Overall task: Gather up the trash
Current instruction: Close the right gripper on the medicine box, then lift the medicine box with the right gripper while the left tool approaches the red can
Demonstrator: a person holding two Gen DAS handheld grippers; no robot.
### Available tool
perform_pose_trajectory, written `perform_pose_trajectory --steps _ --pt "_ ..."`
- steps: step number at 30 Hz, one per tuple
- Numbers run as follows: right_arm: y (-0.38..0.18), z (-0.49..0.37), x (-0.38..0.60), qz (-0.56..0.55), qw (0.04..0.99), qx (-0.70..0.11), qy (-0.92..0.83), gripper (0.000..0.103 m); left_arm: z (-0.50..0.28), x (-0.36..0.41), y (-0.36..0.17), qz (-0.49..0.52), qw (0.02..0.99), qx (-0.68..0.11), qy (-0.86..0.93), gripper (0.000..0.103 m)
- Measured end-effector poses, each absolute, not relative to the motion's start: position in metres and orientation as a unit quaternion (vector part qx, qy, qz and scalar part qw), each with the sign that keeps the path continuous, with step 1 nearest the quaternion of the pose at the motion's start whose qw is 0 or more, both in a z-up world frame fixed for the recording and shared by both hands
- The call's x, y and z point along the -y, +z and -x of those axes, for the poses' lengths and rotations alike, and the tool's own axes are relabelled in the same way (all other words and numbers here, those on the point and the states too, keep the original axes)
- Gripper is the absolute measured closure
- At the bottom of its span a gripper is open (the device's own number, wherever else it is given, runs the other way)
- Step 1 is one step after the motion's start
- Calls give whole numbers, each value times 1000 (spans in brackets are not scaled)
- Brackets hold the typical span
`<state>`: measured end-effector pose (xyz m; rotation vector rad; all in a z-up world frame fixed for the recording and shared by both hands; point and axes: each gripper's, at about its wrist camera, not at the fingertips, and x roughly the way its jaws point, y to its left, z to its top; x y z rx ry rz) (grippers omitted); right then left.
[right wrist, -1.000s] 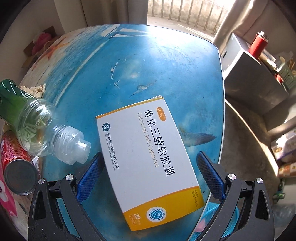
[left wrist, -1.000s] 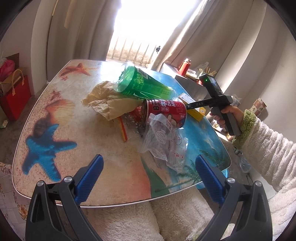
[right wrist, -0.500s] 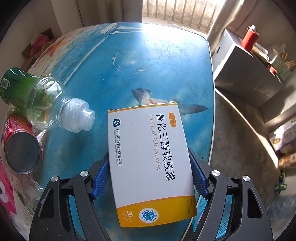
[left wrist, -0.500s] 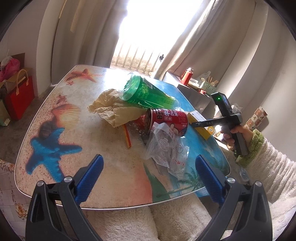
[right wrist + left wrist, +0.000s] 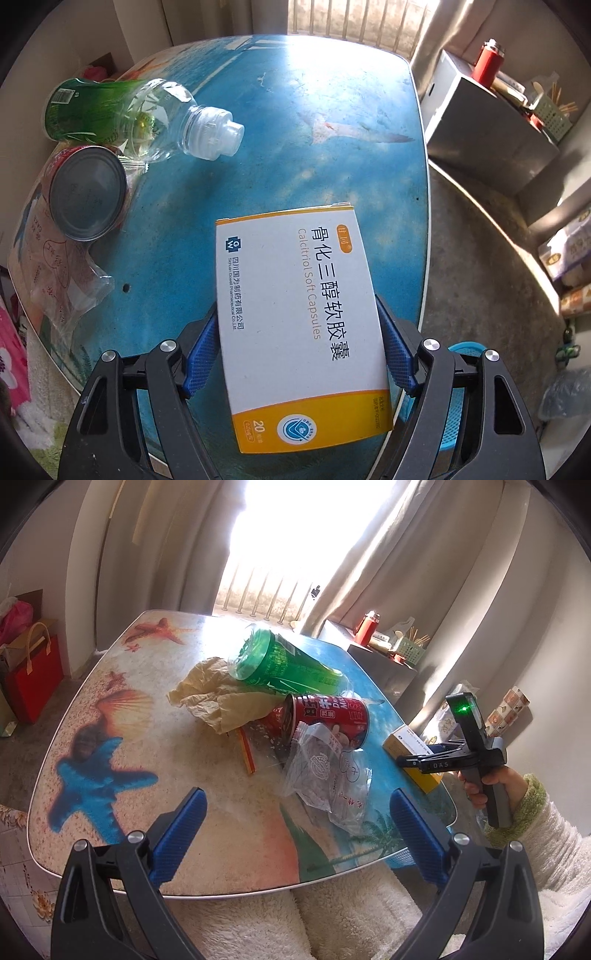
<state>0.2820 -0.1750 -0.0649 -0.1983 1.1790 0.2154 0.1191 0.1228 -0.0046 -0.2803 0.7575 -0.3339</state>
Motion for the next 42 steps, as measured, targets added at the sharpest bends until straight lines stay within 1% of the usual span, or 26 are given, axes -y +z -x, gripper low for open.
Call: perform_pose_trajectory --steps 3,10,15,18,28,39,42 --pt "-64 -276 171 102 826 -546 94 23 -122 -119 -1 126 906 -367 -170 6" --pt "-64 -263 174 72 838 -534 87 23 -142 -100 19 89 910 -353 -197 6" --pt "-69 -260 184 39 841 -534 80 22 -168 -83 29 91 911 -353 -195 6" --pt "-70 -257 183 47 844 -527 80 23 -188 -73 31 97 911 -355 -186 6" --pt "-71 -249 185 45 853 -512 87 22 -242 -41 6 100 900 -402 -139 6" --pt "-71 -245 189 44 859 -501 93 21 -269 -36 -25 107 876 -459 -102 6" --pt "-72 -246 190 42 860 -499 95 20 -270 -37 -27 121 871 -463 -109 6"
